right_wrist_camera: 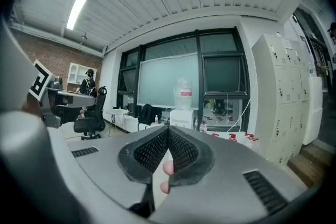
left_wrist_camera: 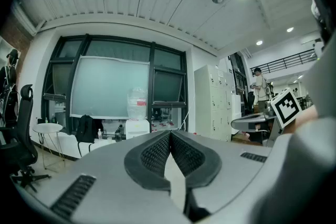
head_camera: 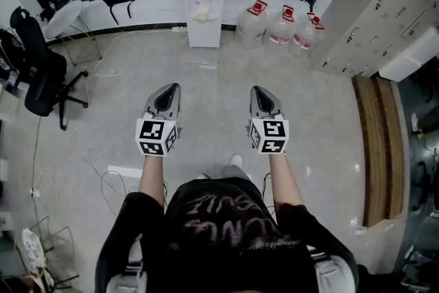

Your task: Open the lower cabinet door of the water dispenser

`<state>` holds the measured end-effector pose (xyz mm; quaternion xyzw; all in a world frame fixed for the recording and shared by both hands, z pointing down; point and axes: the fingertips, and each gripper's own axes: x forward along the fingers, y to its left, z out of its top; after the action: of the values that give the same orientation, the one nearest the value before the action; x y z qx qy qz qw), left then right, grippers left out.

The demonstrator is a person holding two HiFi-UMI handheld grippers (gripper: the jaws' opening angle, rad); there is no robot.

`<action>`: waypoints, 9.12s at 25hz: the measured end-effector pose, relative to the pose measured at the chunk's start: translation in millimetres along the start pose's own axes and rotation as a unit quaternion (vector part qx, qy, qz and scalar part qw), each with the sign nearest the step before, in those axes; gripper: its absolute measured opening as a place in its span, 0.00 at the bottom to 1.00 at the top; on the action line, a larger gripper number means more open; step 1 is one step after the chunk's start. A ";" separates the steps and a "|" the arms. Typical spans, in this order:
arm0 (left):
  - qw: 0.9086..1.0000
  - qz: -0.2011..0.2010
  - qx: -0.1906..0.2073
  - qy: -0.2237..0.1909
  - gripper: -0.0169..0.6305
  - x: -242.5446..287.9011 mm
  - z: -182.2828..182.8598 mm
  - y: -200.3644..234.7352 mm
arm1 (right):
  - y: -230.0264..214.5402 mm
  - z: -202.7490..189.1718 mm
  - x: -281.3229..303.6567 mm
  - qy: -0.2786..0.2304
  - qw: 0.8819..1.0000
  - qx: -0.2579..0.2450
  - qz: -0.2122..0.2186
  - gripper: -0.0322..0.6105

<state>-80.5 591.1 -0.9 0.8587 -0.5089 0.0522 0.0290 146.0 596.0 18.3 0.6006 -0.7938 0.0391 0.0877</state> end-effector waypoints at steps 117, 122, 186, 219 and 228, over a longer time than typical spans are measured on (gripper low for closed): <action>0.968 -0.118 -0.048 0.216 0.04 660.7 -231.4 381.3 | -170.3 -147.4 739.5 0.152 0.981 0.063 -0.106 0.07; 0.968 -0.109 -0.054 0.220 0.04 686.0 -278.2 388.4 | -179.0 -198.0 766.1 0.169 0.978 0.068 -0.106 0.07; 0.982 -0.066 -0.025 0.176 0.04 857.8 -730.1 463.3 | -231.7 -620.7 1001.0 0.099 0.992 0.039 -0.072 0.07; 0.974 -0.048 -0.011 0.220 0.04 862.0 -763.9 483.1 | -240.7 -623.1 1093.0 0.094 0.989 0.050 0.103 0.49; 0.974 -0.057 -0.016 0.220 0.04 855.1 -769.0 476.5 | -239.3 -623.0 1090.7 0.103 0.990 0.050 0.084 0.47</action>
<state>-137.3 -303.3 863.0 0.8533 -0.4408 0.2302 0.1570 146.1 -398.1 822.5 0.5284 -0.8251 0.1472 0.1352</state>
